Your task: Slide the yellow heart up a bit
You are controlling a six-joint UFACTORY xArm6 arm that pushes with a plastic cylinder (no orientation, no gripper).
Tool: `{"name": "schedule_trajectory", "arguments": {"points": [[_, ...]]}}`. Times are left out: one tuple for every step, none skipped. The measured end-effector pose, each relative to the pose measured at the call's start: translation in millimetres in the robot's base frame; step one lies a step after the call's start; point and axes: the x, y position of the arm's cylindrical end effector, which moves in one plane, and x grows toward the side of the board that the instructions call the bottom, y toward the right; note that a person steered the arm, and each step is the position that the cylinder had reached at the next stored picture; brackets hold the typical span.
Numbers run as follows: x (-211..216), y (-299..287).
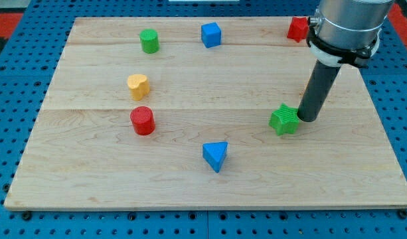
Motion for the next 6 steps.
{"name": "schedule_trajectory", "arguments": {"points": [[-7, 0], [-14, -1], [-20, -4], [-20, -4], [-20, -4], [-21, -4]]}}
